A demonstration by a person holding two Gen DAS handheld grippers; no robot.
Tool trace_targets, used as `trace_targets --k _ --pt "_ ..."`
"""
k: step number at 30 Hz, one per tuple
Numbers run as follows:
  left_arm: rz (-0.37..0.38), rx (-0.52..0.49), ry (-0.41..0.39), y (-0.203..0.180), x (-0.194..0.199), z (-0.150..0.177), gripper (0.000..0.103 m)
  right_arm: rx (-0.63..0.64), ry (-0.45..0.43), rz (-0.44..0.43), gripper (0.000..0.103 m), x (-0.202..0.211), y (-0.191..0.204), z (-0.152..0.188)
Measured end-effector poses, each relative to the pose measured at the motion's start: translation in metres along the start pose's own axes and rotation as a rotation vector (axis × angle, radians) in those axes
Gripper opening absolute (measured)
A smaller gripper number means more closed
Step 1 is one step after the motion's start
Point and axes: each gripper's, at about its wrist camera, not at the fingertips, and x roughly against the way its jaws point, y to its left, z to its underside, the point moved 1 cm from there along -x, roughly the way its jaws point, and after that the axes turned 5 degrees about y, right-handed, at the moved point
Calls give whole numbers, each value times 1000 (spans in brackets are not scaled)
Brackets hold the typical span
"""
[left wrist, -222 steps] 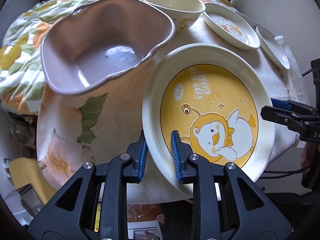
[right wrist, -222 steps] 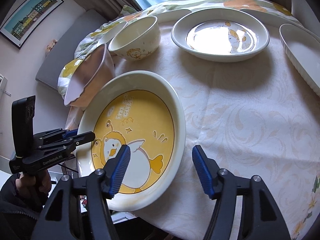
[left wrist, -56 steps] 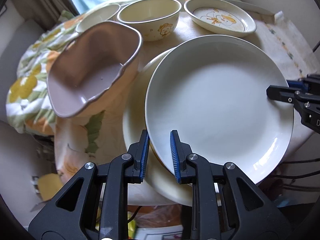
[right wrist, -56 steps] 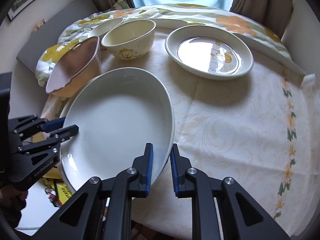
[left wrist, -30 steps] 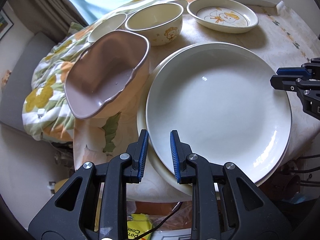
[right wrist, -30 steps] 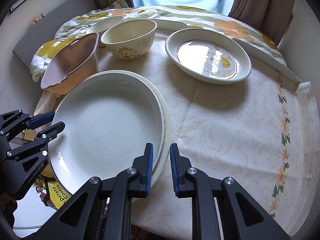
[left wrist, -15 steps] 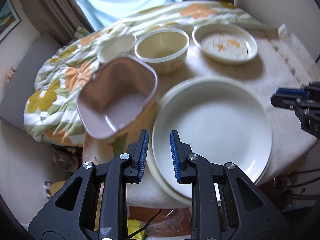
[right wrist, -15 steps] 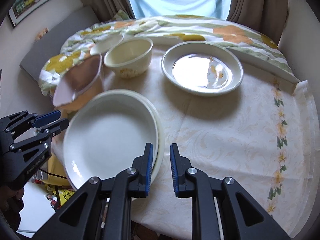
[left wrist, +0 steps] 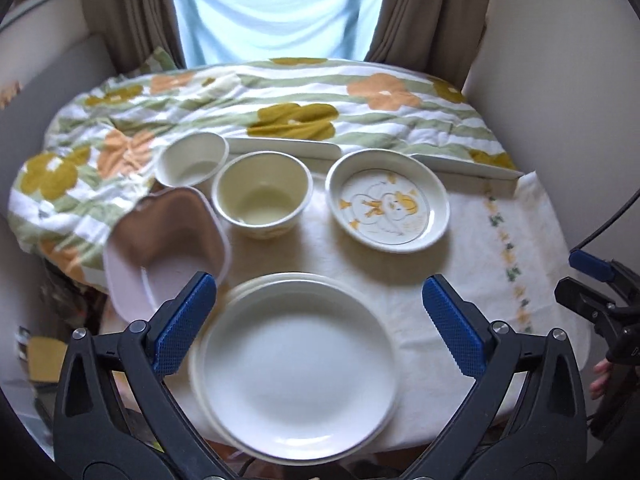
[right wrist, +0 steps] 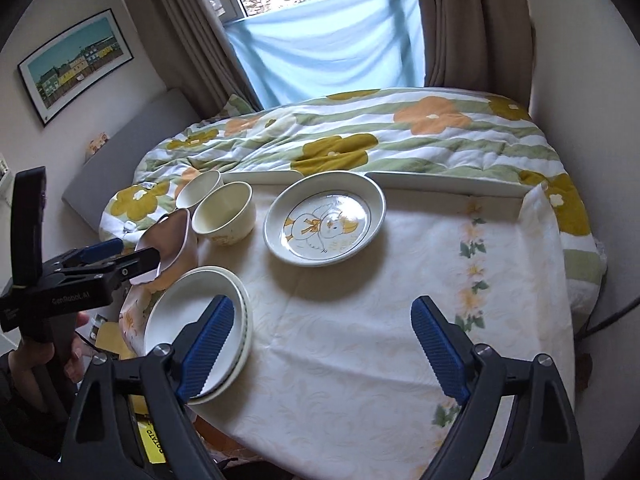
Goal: Organize plates and bowls
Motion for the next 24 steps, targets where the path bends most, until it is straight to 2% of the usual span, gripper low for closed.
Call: trace_targets --k 2,6,10,16,18,19,20,21,24 --pt "36 46 15 -7 -8 -4 103 29 20 -15 101 -2 -11 -12" --pt "133 146 39 -11 -28 -15 103 49 107 -17 101 -18 -30 -44" --pt "182 232 72 -7 -60 -33 103 27 96 -35 101 -37 -45 -77" --pt "217 324 167 -3 -124 -48 102 35 250 -65 101 -112 -62 -111" --pt "214 331 207 -5 -143 -49 95 54 292 -66 96 -138 -66 -115" --pt "217 333 229 -6 -153 -49 90 60 309 -66 83 -149 -68 -116" --pt "221 331 250 -6 -162 -49 80 60 336 -73 69 -160 -70 -117" --pt "221 329 266 -7 -170 -49 74 57 360 -83 65 -171 -73 -117" --pt "199 330 302 -5 -189 -51 64 57 405 -105 55 -195 -78 -118"
